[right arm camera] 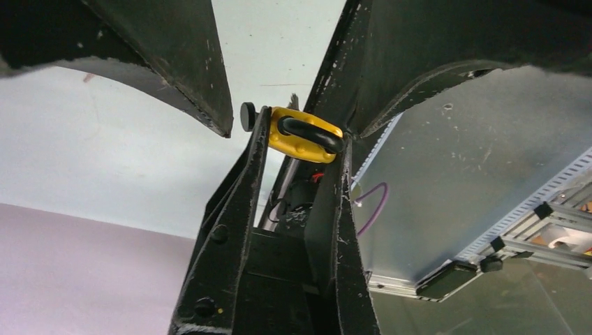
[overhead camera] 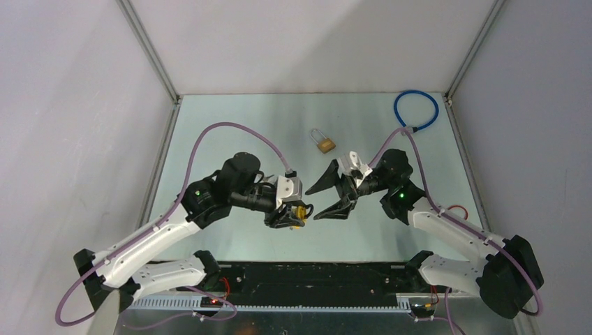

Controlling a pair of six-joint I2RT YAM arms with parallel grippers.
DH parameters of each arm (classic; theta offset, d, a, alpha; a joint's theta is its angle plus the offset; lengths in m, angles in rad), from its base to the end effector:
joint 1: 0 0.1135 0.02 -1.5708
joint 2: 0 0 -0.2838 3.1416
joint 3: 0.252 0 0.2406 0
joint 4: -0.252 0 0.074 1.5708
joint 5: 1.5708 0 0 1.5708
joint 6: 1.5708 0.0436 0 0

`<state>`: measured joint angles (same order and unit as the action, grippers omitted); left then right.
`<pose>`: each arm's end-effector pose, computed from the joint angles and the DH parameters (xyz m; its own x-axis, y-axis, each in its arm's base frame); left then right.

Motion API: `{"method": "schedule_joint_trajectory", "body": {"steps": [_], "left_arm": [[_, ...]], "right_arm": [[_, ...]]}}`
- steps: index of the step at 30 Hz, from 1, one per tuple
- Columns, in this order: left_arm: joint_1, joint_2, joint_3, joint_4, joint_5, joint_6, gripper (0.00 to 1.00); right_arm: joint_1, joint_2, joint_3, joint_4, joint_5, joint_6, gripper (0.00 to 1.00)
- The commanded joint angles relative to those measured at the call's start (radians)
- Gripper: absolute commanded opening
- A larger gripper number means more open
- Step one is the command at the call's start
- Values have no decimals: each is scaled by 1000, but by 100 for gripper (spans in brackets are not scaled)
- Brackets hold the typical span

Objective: Unlock with the key

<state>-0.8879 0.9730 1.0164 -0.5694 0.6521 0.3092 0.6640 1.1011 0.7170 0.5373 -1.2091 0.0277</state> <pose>0.0958 -0.1598 0.3636 -0.0134 0.3997 -0.9165 0.9992 -0.0286 -0.0271 0.1469 0.1667 0.3485 0.0939 0.0860 -0.9919 -0.9490 -0.2935 -0.1153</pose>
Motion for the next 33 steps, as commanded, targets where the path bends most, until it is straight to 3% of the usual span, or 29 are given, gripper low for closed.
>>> {"method": "schedule_joint_trajectory", "body": {"steps": [1,4,10,17,23,27,29,33], "left_arm": [[4,2,74,48,52,26,0],[7,11,77,48,42,25,0],[16,21,91,48,14,22,0],[18,23,99,52,-203,-2,0],[-5,66,108,91,-549,-86,0],[-64,144,112,106,-977,-118,0],[-88,193,121,106,-1123,-137,0],[-121,267,141,107,-1274,-176,0]], "right_arm": [[20,11,37,91,-55,51,65],[31,10,36,92,-63,53,57],[31,2,37,36,-40,28,28],[19,-16,37,-21,71,75,2],[15,-26,38,-55,298,246,0],[16,-34,44,-124,472,391,0],[20,-29,52,-181,544,454,0],[38,-11,54,-250,651,534,0]]}}
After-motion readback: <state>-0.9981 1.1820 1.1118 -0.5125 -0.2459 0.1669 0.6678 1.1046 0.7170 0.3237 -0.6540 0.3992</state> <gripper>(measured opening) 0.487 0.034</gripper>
